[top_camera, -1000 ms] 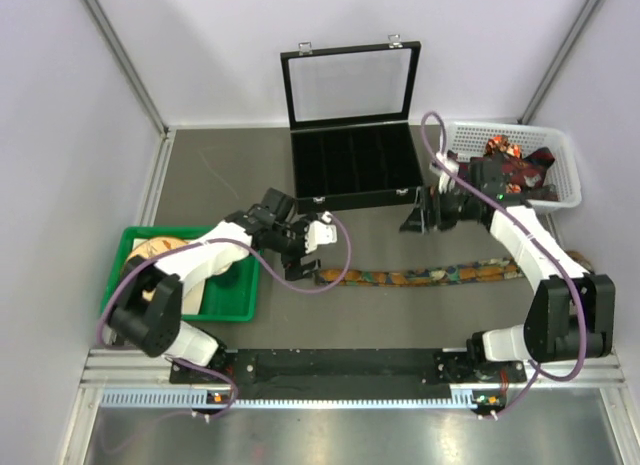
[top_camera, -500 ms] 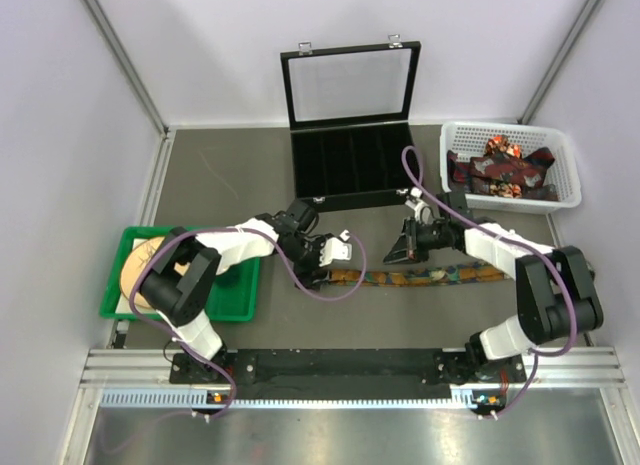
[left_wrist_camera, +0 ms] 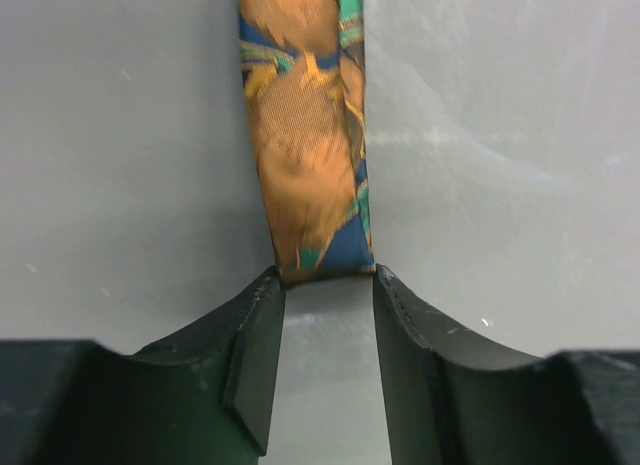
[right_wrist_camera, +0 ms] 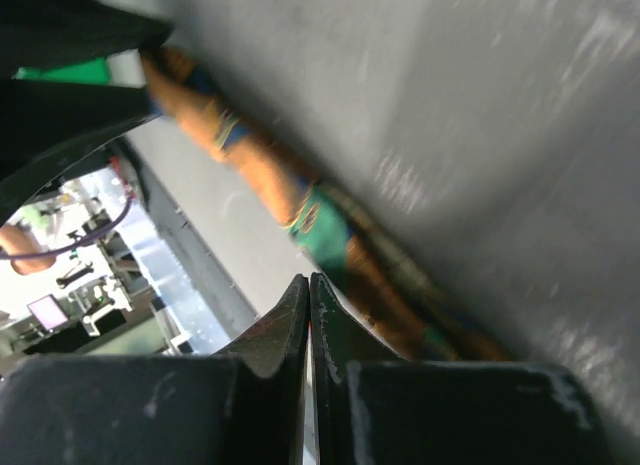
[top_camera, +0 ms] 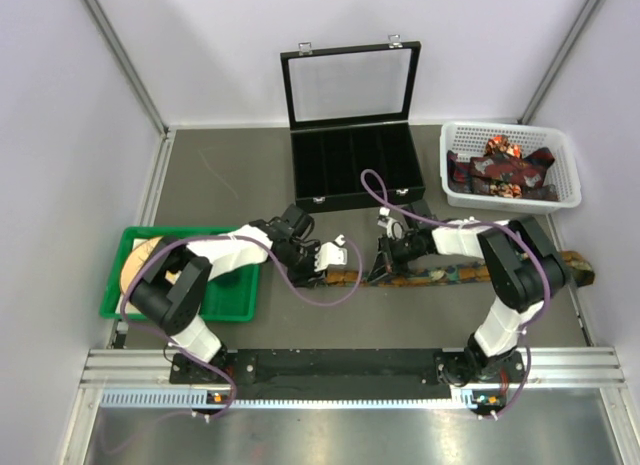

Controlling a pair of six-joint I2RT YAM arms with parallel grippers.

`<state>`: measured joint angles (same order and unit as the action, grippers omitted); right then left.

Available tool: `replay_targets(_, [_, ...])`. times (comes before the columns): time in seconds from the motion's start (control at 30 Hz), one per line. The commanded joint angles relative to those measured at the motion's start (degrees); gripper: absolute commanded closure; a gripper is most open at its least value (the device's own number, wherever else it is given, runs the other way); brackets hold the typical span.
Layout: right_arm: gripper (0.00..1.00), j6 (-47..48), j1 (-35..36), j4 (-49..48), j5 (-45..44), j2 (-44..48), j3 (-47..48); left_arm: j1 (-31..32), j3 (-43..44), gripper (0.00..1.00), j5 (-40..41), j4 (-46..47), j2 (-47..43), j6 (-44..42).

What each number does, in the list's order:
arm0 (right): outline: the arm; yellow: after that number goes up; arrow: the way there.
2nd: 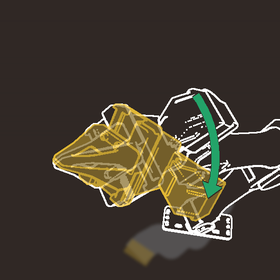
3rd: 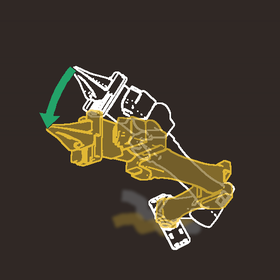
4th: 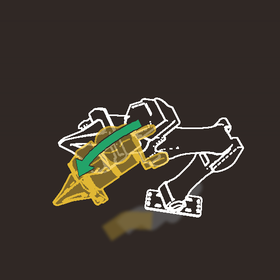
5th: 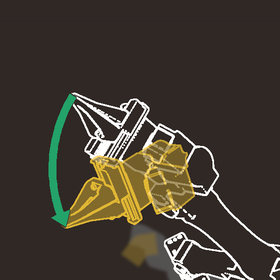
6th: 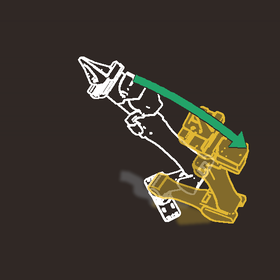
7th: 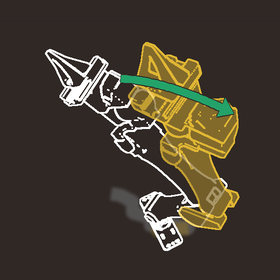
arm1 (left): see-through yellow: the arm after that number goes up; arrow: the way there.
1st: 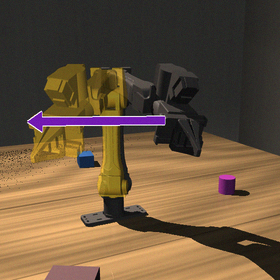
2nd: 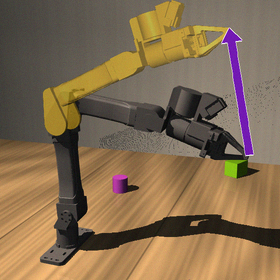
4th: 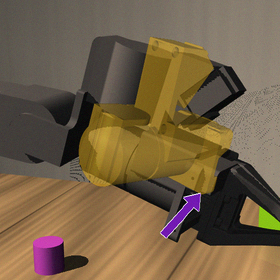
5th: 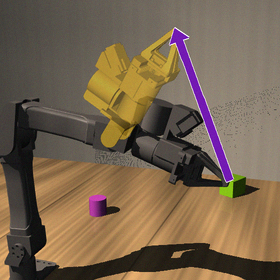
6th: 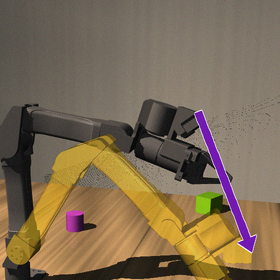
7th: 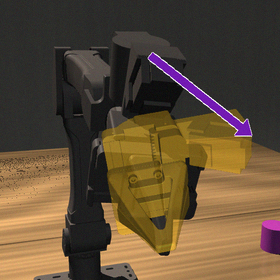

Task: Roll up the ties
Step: Roll the tie at the center of the board.

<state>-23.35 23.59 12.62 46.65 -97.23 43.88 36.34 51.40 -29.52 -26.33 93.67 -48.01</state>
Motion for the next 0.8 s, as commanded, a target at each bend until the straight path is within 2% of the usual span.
replay_targets(0.0, [1.00, 0.59, 1.01, -2.52, -3.06, -3.49, 3.49, 0.22, -2.09, 0.56, 0.78, -1.88, -4.80, 0.46])
replay_targets(0.13, [1.00, 0.50, 1.19, -2.60, -1.57, -3.14, 3.50, 0.14, -1.65, 0.53, 0.34, -1.80, -5.34, 0.90])
replay_targets(0.2, [1.00, 0.50, 1.19, -3.04, -0.16, -0.70, 3.32, 0.14, -1.30, 0.46, 0.34, -1.45, -4.99, 1.34])
replay_targets(0.23, [1.00, -0.02, 1.19, -3.65, 0.62, 0.28, 3.06, 0.22, -1.21, 0.36, -0.18, -1.10, -4.55, 1.69])
replay_targets(0.37, [1.00, -1.96, 1.19, -6.20, 1.86, 3.97, 2.79, 1.01, -1.39, 0.27, 0.51, 2.15, -3.76, 4.32])
replay_targets(0.53, [1.00, -1.00, 1.19, -5.15, 0.55, 1.88, 4.28, 3.12, 0.10, 0.27, 2.45, 4.44, -1.04, 6.70])
replay_targets(0.63, [1.00, -0.90, 1.19, -4.98, 0.28, -1.37, 5.34, 3.83, 0.81, 0.34, 2.62, 4.71, -0.07, 6.44])
replay_targets(0.7, [1.00, -0.64, 1.63, -4.63, 0.37, -3.31, 5.95, 4.09, 0.81, 0.45, 2.01, 3.05, 0.11, 4.87])
replay_targets(0.77, [1.00, -0.38, 1.98, -3.92, 0.45, -4.54, 6.22, 4.09, 0.29, 0.49, 2.09, 1.99, -0.24, 3.80])
